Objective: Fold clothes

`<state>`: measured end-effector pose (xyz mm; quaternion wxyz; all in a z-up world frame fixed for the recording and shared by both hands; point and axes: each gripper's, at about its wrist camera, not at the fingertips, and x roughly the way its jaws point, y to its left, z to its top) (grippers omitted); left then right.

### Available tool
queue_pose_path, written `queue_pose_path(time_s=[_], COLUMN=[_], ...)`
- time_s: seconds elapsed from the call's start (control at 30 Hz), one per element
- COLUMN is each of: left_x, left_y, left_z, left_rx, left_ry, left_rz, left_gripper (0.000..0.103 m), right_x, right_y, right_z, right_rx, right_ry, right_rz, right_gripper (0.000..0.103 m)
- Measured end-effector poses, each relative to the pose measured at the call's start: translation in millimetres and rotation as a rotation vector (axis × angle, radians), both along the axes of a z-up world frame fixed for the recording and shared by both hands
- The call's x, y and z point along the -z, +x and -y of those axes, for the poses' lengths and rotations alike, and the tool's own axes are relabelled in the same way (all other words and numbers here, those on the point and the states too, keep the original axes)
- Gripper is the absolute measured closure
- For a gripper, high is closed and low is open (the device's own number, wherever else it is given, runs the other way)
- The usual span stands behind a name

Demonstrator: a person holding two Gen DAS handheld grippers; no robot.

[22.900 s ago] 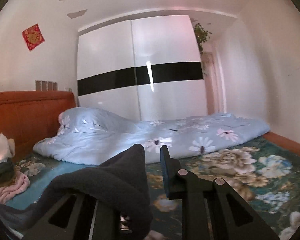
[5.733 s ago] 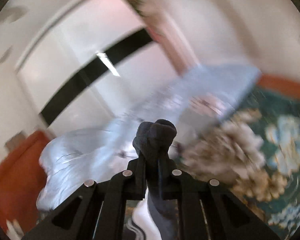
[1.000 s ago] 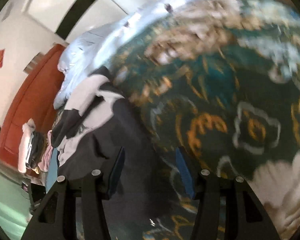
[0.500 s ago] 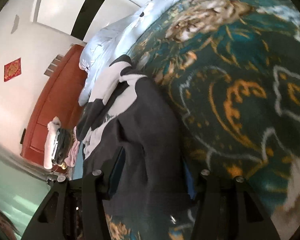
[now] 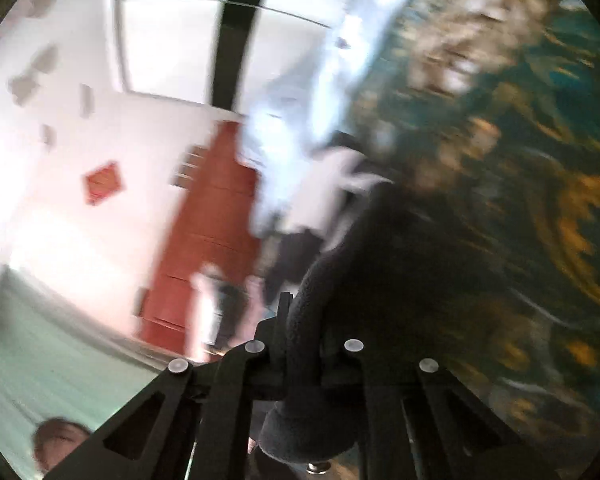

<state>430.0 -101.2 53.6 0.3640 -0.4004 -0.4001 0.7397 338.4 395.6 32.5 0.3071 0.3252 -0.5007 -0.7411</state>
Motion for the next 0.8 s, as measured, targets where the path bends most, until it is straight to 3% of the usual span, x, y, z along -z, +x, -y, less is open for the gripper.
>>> queue_pose_path(time_s=[0.17,0.3,0.5,0.67,0.8], left_x=[-21.1,-40.3,-41.1,-8.1,23.3], left_y=[-42.8,-93.2,-184.4,-234.7,-261.4], left_z=[24.3,51.3,83.9,100.8,107.1], left_rx=[-0.072,-0.124,-0.189,-0.235,-0.246], left_ry=[0.033,0.04,-0.003,-0.001,0.024], left_rz=[0.009,0.014,0.084,0.188,0.265], left_gripper=[0.094,0.094,0.094,0.094,0.092], right_x=[-38.5,-58.4,-53.7,-27.9,5.3], right_y=[-49.3,-103.7,-208.0,-270.8,-294.0], right_z=[19.3,30.5,47.6,62.8,64.8], right_rx=[-0.012,0.011,0.09,0.15,0.199], right_ry=[-0.07,-0.092,-0.081,-0.016,-0.001], right_rz=[-0.118,-0.145,-0.009,0.104,0.197], right_gripper=[0.093,0.093,0.094,0.093,0.091])
